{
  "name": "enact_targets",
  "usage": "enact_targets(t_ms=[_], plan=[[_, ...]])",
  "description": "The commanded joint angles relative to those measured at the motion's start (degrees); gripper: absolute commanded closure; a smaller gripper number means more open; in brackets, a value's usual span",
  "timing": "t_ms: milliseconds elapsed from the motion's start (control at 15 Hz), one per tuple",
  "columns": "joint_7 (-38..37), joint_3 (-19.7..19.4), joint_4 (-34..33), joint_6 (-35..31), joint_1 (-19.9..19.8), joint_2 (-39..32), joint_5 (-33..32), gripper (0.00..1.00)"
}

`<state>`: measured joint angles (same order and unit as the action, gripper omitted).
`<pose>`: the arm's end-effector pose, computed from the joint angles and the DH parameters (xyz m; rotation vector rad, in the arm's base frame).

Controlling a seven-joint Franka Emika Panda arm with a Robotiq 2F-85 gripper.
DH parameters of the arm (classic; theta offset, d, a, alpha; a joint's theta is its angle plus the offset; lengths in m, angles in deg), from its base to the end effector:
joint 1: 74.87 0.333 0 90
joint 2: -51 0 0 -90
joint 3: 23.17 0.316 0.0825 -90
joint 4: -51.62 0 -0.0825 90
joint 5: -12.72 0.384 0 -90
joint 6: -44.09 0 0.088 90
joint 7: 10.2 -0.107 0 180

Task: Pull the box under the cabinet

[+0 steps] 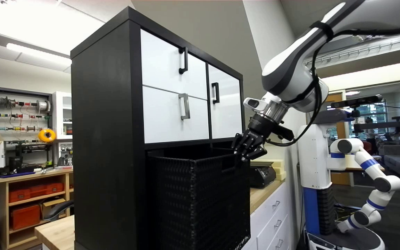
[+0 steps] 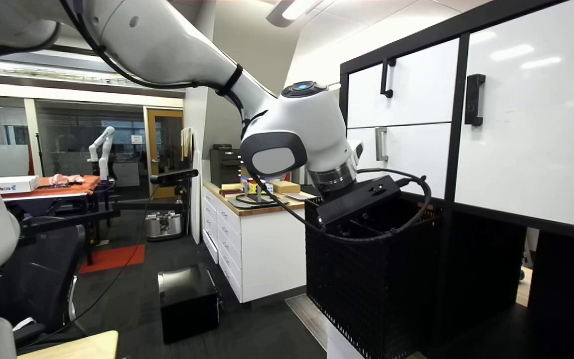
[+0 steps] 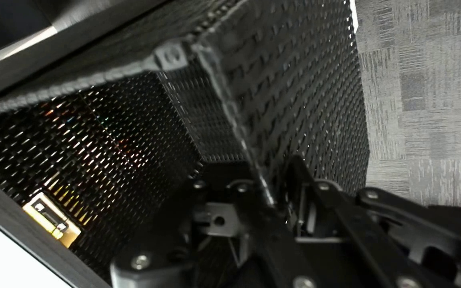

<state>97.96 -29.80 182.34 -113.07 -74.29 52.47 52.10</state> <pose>0.5404 -0.0827 0.4115 2.3459 1.6171 0.8783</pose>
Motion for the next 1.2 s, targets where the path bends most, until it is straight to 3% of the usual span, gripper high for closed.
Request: enact_targets(t_ms=[0, 133, 267, 600, 867, 1133], plan=[[-1.45, -0.78, 4.74, 1.74, -0.94, 6.45, -2.34, 0.64], [-4.20, -1.12, 5.50, 4.41, -1.53, 7.69, -5.19, 0.51], [-11.36, -0.87, 5.44, 9.32, -3.32, 8.74, -12.36, 0.38], [-28.35, -1.34, 1.06, 27.43, -5.16, 10.57, -24.61, 0.04], [-37.23, -2.73, -4.66, 42.21, -5.64, 10.60, -25.40, 0.00], [-46.87, -3.73, -8.97, 50.73, -6.64, 10.06, -25.65, 0.00]])
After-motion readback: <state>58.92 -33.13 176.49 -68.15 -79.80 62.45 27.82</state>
